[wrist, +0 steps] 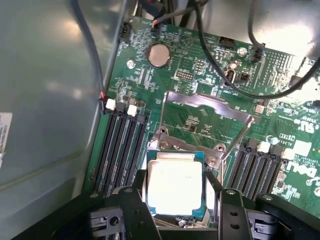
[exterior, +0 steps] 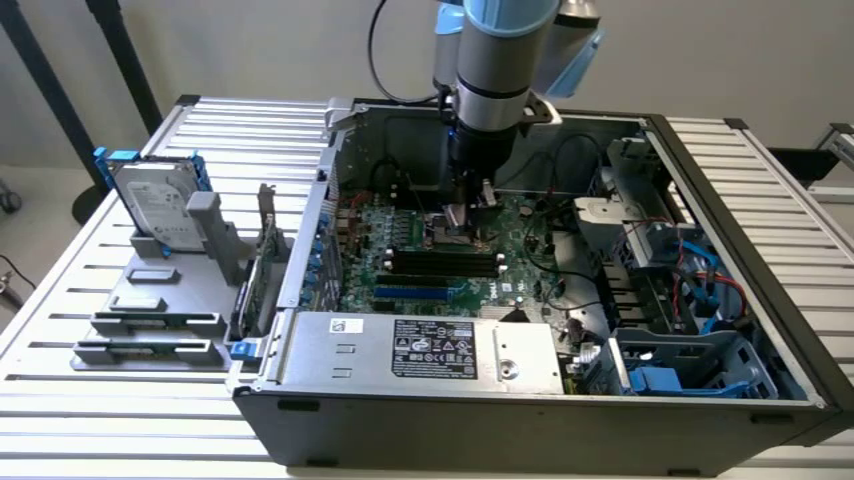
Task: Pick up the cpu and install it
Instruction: 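Place the cpu into insertion slot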
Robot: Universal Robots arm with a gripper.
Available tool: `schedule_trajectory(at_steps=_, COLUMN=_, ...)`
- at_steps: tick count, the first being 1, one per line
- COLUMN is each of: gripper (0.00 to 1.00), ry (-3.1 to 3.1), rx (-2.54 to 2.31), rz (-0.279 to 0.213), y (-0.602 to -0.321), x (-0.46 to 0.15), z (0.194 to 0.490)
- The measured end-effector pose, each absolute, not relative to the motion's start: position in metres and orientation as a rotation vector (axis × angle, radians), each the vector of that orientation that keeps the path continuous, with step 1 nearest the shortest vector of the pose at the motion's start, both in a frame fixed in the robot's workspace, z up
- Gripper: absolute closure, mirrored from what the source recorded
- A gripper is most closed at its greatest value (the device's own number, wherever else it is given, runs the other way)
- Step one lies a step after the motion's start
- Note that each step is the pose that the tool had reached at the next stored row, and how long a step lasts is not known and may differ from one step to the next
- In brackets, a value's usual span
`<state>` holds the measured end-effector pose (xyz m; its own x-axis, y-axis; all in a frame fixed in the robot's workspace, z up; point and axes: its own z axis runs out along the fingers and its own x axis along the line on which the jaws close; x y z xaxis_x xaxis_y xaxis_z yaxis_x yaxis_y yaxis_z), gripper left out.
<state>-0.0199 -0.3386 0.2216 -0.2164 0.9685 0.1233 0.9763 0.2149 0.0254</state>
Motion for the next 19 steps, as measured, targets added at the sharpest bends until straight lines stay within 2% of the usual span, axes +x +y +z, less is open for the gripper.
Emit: schedule_trajectory(at_steps=19, gripper=0.45, ry=-2.226, rx=-2.107, rz=-0.159, y=-0.339, x=-0.037, z=0.221)
